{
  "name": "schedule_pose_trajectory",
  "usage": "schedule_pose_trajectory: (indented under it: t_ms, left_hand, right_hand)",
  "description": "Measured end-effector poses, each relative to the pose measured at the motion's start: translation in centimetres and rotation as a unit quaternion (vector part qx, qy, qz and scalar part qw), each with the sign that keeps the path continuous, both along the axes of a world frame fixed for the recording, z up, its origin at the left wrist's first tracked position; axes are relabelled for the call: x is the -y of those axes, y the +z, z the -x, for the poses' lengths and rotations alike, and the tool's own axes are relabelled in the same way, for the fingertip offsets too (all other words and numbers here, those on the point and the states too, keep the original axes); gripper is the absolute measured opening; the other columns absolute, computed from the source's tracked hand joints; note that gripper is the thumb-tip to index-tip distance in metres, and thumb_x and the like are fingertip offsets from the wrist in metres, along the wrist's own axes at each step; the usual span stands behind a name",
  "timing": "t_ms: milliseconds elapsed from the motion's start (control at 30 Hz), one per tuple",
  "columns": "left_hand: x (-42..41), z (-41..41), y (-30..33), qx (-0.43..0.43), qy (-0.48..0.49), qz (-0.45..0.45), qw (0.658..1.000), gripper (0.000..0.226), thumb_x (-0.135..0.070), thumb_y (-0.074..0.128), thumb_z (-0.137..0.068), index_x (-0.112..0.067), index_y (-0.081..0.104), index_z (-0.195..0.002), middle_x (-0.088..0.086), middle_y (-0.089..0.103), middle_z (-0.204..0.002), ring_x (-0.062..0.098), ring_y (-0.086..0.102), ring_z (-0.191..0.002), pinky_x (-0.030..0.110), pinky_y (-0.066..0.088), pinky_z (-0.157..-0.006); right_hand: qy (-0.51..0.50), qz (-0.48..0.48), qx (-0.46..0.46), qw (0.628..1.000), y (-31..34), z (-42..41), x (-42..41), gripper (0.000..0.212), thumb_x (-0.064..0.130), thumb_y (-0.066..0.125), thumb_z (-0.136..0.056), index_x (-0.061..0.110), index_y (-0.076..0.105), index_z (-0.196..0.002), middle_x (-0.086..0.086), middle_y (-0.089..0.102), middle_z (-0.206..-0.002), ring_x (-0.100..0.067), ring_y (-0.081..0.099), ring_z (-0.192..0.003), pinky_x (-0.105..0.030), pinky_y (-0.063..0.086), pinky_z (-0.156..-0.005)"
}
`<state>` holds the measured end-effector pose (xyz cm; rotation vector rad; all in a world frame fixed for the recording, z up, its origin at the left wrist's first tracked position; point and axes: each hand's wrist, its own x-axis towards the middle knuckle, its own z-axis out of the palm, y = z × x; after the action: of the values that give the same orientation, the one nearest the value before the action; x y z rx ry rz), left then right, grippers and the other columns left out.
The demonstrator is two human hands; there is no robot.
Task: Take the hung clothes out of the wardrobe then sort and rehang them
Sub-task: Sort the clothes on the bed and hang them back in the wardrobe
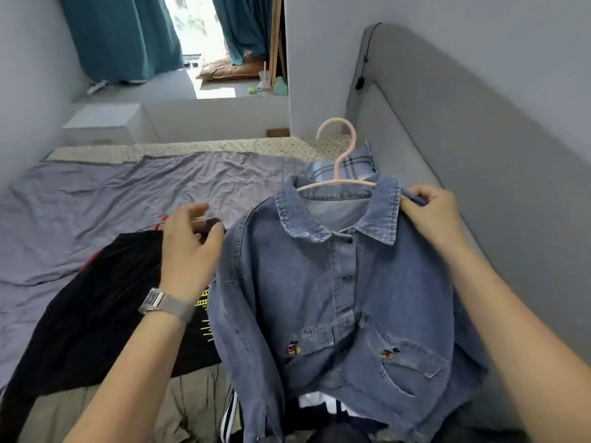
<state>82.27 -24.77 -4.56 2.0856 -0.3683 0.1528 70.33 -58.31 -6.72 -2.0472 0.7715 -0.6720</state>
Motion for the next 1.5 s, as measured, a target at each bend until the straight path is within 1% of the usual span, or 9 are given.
schedule_pose_trajectory:
  t_ms: [133, 233, 300, 533, 700, 833, 1133, 1333, 1500]
  left_hand:
    - [-1.5, -0.6, -3.7, -0.063, 0.066, -0.041, 0.995, 0.030, -0.007, 0.058, -0.086, -0.014, 0.055, -0.115, 0.010, 0.052, -0.120, 0.016, 0.058, -0.097, 0.028, 0.047, -0.084]
    - [-3.0, -0.1, -6.6, -0.120, 0.102, -0.059, 0.986, 0.029, -0.006, 0.058, -0.087, -0.016, 0.056, -0.114, 0.009, 0.054, -0.119, 0.016, 0.059, -0.098, 0.032, 0.048, -0.084]
    - [-3.7, -0.3, -8.1, -0.152, 0.121, -0.066, 0.979, 0.029, -0.006, 0.058, -0.087, -0.017, 0.056, -0.114, 0.009, 0.054, -0.120, 0.016, 0.058, -0.099, 0.030, 0.046, -0.083]
    - [-4.9, -2.7, -10.0, -0.190, 0.146, -0.093, 0.966, 0.025, -0.007, 0.057, -0.087, -0.017, 0.058, -0.110, 0.001, 0.054, -0.112, 0.010, 0.056, -0.093, 0.019, 0.040, -0.071]
    - [-7.5, -6.3, -10.9, -0.194, 0.135, -0.092, 0.967, 0.024, -0.007, 0.058, -0.086, -0.021, 0.058, -0.105, -0.003, 0.056, -0.106, 0.003, 0.056, -0.088, 0.011, 0.039, -0.067]
    - [-11.2, -11.9, -12.6, -0.199, 0.126, -0.091, 0.968, 0.023, -0.005, 0.059, -0.083, -0.020, 0.059, -0.101, -0.002, 0.059, -0.102, 0.004, 0.058, -0.083, 0.009, 0.038, -0.067]
    - [-21.1, -32.8, -21.9, -0.254, 0.055, -0.190, 0.947, 0.025, -0.016, 0.062, -0.084, -0.013, 0.060, -0.108, 0.000, 0.060, -0.101, 0.006, 0.056, -0.073, 0.020, 0.040, -0.074]
    - [-28.0, -46.1, -31.6, -0.289, 0.026, -0.310, 0.905, 0.045, -0.021, 0.066, -0.083, -0.003, 0.055, -0.123, 0.014, 0.060, -0.121, 0.029, 0.057, -0.112, 0.036, 0.045, -0.097]
    - [-30.5, -53.2, -37.9, -0.381, 0.099, -0.247, 0.885, 0.066, -0.034, 0.069, -0.074, -0.001, 0.052, -0.128, 0.018, 0.056, -0.128, 0.033, 0.053, -0.118, 0.038, 0.040, -0.103]
  right_hand:
    - [0.057, 0.048, -0.158, 0.985, -8.9, -8.1, 7.3, 0.013, 0.034, 0.066, -0.083, 0.023, 0.060, -0.087, -0.007, 0.068, -0.097, -0.028, 0.061, -0.096, -0.044, 0.047, -0.086]
    - [0.062, 0.104, -0.338, 0.933, -14.3, -12.2, 8.3, 0.042, 0.032, 0.062, -0.085, 0.011, 0.053, -0.121, -0.016, 0.055, -0.126, -0.037, 0.050, -0.119, -0.046, 0.040, -0.099]
    - [0.112, 0.119, -0.381, 0.910, -16.2, -14.5, 5.7, 0.051, 0.033, 0.058, -0.087, 0.009, 0.047, -0.130, -0.015, 0.052, -0.132, -0.037, 0.047, -0.121, -0.046, 0.039, -0.101]
    - [0.340, 0.011, -0.350, 0.873, -18.7, -19.8, -8.7, 0.028, 0.018, 0.048, -0.090, 0.015, 0.060, -0.116, -0.009, 0.064, -0.119, -0.029, 0.057, -0.112, -0.041, 0.047, -0.093]
    - [0.417, -0.027, -0.366, 0.832, -18.6, -23.2, -16.2, 0.030, 0.007, 0.049, -0.089, 0.006, 0.063, -0.116, -0.012, 0.065, -0.117, -0.027, 0.059, -0.110, -0.032, 0.046, -0.095]
    - [0.399, -0.059, -0.371, 0.836, -18.8, -26.9, -20.1, 0.032, 0.011, 0.050, -0.088, 0.013, 0.063, -0.117, -0.005, 0.065, -0.116, -0.018, 0.059, -0.107, -0.022, 0.045, -0.089]
    - [0.329, -0.060, -0.401, 0.853, -20.2, -37.1, -28.7, 0.034, 0.013, 0.049, -0.088, 0.016, 0.058, -0.121, -0.001, 0.062, -0.114, -0.017, 0.058, -0.105, -0.024, 0.045, -0.091]
    - [0.322, -0.055, -0.429, 0.842, -24.9, -42.8, -32.9, 0.041, 0.015, 0.048, -0.089, 0.020, 0.050, -0.130, 0.000, 0.057, -0.127, -0.017, 0.055, -0.113, -0.026, 0.044, -0.096]
    - [0.325, -0.032, -0.447, 0.833, -28.1, -46.5, -34.3, 0.045, 0.015, 0.048, -0.089, 0.020, 0.047, -0.134, -0.001, 0.054, -0.133, -0.017, 0.052, -0.119, -0.028, 0.043, -0.100]
